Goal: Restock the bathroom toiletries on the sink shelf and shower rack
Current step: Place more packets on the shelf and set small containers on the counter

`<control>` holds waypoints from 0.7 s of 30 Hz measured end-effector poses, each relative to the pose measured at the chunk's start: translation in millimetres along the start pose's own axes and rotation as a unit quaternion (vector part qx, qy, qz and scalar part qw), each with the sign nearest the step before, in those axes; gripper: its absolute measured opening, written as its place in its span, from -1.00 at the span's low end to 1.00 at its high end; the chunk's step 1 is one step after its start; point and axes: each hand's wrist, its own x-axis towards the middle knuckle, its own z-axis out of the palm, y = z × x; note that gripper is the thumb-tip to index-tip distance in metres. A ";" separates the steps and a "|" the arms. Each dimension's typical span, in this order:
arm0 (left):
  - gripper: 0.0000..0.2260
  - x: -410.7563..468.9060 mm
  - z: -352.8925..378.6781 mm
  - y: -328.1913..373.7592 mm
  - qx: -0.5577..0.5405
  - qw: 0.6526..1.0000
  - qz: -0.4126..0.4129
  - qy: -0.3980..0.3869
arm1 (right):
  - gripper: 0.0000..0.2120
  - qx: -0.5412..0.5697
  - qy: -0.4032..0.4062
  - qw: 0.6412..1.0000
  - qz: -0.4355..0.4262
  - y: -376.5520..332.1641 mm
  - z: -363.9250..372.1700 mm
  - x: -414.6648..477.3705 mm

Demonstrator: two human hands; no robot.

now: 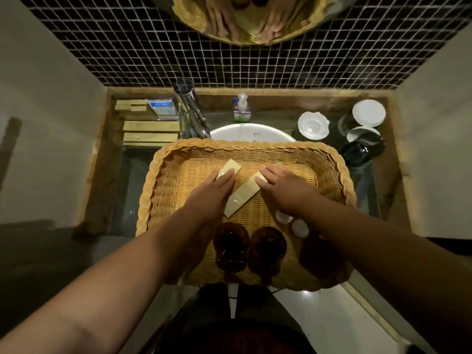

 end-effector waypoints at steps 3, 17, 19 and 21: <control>-0.15 10.9 0.5 7.8 0.008 0.999 0.036 -0.007 | -0.26 0.000 0.006 1.000 0.029 7.9 5.2 -16.8; -0.37 12.2 9.4 -8.1 0.025 0.989 0.137 0.049 | -0.47 0.037 0.047 0.998 -0.001 -23.0 7.4 -18.6; -0.40 6.7 13.2 -17.7 0.019 0.991 0.118 0.053 | -0.49 0.067 0.048 0.997 -0.003 -30.5 7.0 -16.2; -0.45 0.5 15.3 -24.1 0.012 0.993 0.103 0.062 | -0.43 0.075 0.041 0.996 0.008 -35.5 7.3 -14.4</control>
